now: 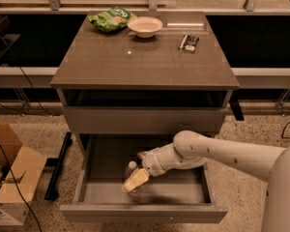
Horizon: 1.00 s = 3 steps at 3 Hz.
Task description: Pick water bottle from middle drawer and place on counter
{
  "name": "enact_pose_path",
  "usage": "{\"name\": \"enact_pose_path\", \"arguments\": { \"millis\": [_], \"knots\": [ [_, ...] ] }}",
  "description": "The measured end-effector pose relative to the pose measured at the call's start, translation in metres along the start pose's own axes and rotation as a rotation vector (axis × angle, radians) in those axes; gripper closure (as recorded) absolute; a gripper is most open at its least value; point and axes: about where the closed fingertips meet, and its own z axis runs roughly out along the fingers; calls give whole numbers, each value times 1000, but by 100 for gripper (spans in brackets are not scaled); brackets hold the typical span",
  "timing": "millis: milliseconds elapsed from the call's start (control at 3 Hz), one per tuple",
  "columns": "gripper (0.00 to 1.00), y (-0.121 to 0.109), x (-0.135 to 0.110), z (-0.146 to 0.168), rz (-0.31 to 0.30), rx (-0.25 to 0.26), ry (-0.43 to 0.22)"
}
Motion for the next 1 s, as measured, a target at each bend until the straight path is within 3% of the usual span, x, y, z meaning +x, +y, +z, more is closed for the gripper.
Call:
{"name": "enact_pose_path", "arguments": {
  "millis": [333,1000],
  "knots": [
    [18,-2,4,17,39,-29,-24],
    [65,-2,4,22,75,-34,-62]
  ]
}}
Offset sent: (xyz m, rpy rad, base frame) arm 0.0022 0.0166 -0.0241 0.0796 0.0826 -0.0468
